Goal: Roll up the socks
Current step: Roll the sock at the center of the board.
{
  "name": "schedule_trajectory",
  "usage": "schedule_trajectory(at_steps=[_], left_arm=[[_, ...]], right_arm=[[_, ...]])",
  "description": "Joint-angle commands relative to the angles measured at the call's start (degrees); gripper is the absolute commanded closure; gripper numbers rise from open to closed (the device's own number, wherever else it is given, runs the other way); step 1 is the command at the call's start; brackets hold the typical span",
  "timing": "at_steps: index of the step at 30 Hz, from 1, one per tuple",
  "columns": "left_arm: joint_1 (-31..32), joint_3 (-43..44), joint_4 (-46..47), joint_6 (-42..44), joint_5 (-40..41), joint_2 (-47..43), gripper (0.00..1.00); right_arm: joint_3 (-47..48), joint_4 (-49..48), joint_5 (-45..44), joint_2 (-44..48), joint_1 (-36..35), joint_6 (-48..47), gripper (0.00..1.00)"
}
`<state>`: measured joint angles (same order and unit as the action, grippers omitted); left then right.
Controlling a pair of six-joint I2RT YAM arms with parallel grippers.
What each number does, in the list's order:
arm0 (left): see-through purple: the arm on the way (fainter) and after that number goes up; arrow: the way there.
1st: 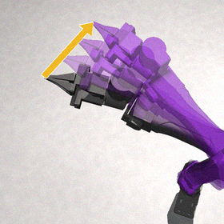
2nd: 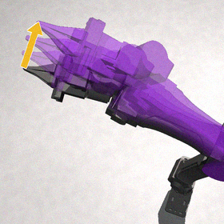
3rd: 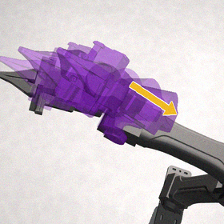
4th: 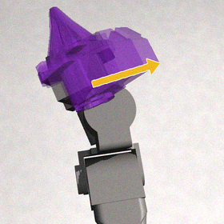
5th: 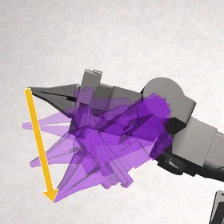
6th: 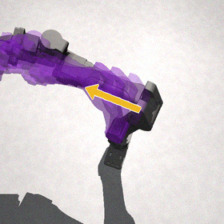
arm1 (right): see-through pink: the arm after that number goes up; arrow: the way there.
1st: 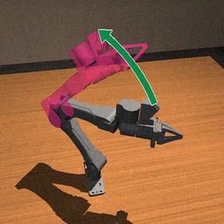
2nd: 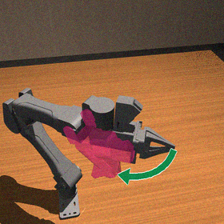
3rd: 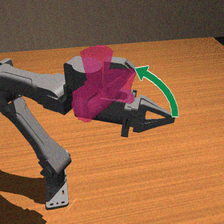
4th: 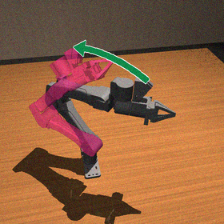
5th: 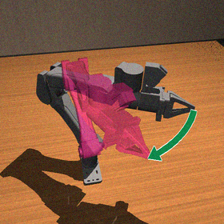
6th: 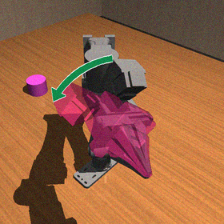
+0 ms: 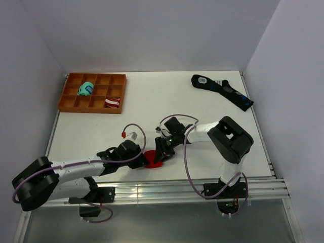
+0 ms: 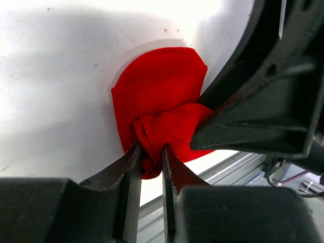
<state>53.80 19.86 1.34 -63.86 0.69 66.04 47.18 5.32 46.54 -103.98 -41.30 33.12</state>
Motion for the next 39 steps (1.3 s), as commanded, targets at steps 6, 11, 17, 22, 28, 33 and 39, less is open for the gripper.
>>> schedule_trajectory(at_steps=[6,11,17,22,28,33,39], left_arm=[[-3.0,0.9,-4.9,-3.0,-9.6,2.0,1.00],[-5.7,0.8,-5.4,-3.2,-13.2,1.5,1.00],[-8.8,-0.3,-4.8,-4.5,-17.9,1.0,1.00],[-10.7,-1.8,-3.5,-6.3,-20.5,1.2,1.00],[-11.9,-3.4,-2.2,-8.3,-21.3,1.2,1.00],[-12.9,-4.6,-1.9,-10.1,-21.8,0.0,1.00],[-15.0,-6.2,0.0,-11.4,-24.2,-0.3,1.00]], right_arm=[[-2.6,-1.4,-13.9,5.8,-0.4,-3.2,0.56],[-3.8,-4.3,-18.7,11.6,-0.5,-4.1,0.53],[-7.9,-12.3,-19.1,18.3,-0.4,-3.9,0.51],[-13.0,-18.6,-18.9,23.6,-1.0,-3.8,0.50],[-17.0,-25.4,-20.8,27.8,-5.5,-4.8,0.50],[-20.5,-32.7,-24.3,28.1,-10.7,-5.2,0.50],[-26.1,-40.6,-27.7,29.1,-13.2,-5.5,0.47]])
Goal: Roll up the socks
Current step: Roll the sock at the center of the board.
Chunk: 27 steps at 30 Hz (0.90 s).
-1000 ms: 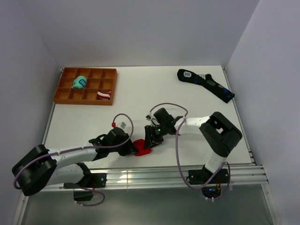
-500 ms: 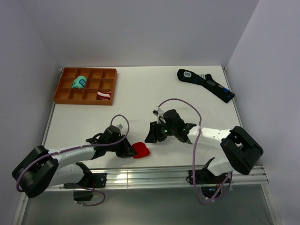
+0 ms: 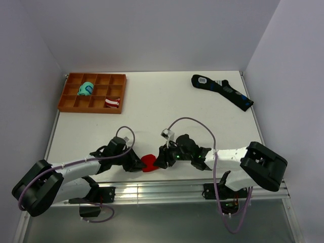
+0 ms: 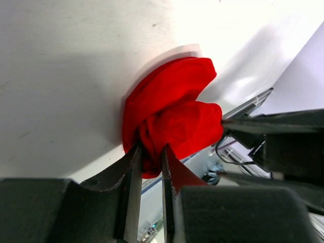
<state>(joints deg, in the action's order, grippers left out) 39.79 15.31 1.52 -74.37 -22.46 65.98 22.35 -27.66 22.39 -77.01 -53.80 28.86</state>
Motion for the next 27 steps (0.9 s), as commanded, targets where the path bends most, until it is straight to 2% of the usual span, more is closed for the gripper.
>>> schedule_trajectory(at_steps=[1,8,27], left_arm=[[-1.3,-2.0,0.1,-1.0,-1.4,-0.1,0.99],[-3.7,-2.3,-0.3,-0.2,-3.1,-0.1,1.00],[-5.6,-3.4,2.0,-0.3,-4.9,2.1,1.00]], right_arm=[[-1.2,-7.7,-4.7,1.8,-1.2,-2.0,0.47],[-0.4,-7.5,-10.2,-0.3,-4.6,-3.0,0.48],[-0.4,-5.7,-16.7,-2.7,-8.5,-1.6,0.48]])
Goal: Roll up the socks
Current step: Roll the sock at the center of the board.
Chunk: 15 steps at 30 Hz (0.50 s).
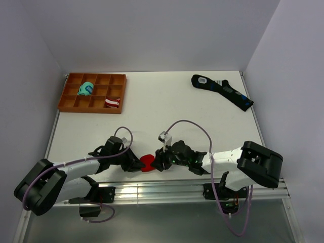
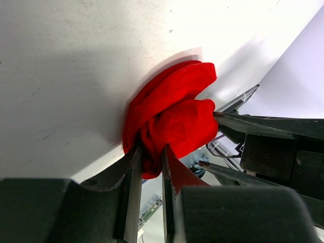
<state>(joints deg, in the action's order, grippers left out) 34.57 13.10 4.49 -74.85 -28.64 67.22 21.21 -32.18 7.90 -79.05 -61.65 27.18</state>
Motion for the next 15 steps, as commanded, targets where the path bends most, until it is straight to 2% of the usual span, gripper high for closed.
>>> schedule_trajectory(at_steps=[1,15], left_arm=[[-0.4,-1.4,-0.9,0.1,1.2,0.8,1.00],[-0.9,-2.6,0.7,-0.3,0.8,1.7,1.00]], right_arm=[[0.8,-1.2,-2.2,-0.8,-0.7,0.1,0.48],[0.0,-2.4,-2.5,-1.8,-1.5,1.1,0.48]])
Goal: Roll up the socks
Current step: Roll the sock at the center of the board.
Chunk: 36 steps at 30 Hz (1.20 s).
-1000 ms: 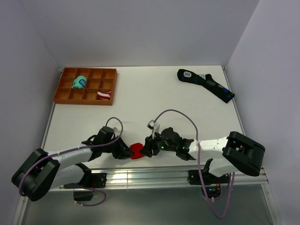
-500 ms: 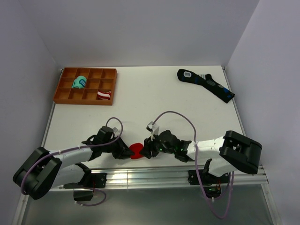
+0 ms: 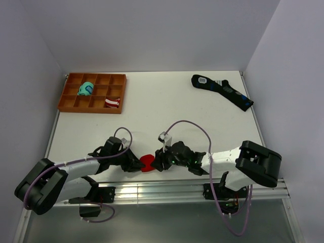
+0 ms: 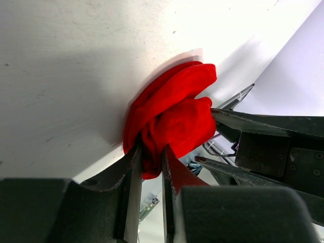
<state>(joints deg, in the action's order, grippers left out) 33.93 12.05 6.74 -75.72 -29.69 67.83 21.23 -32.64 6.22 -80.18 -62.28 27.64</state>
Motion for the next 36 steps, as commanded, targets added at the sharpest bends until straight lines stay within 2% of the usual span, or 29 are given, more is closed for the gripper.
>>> schedule_trajectory(at_steps=[1,18,36], left_arm=[[-0.4,-1.5,-1.6,0.5,1.7,1.1,1.00],[-1.3,-2.7,0.4,0.8,1.0,3.1,1.00],[-5.4,-4.6,2.8,1.1,-2.6,7.4,1.00]], right_arm=[[-0.1,-2.1,-0.8,-0.8,-0.8,0.7,0.48],[-0.1,-2.1,-4.0,-3.5,-2.4,1.4,0.48],[-6.0,-16.4,-6.0,-6.4,-4.9,2.6,0.48]])
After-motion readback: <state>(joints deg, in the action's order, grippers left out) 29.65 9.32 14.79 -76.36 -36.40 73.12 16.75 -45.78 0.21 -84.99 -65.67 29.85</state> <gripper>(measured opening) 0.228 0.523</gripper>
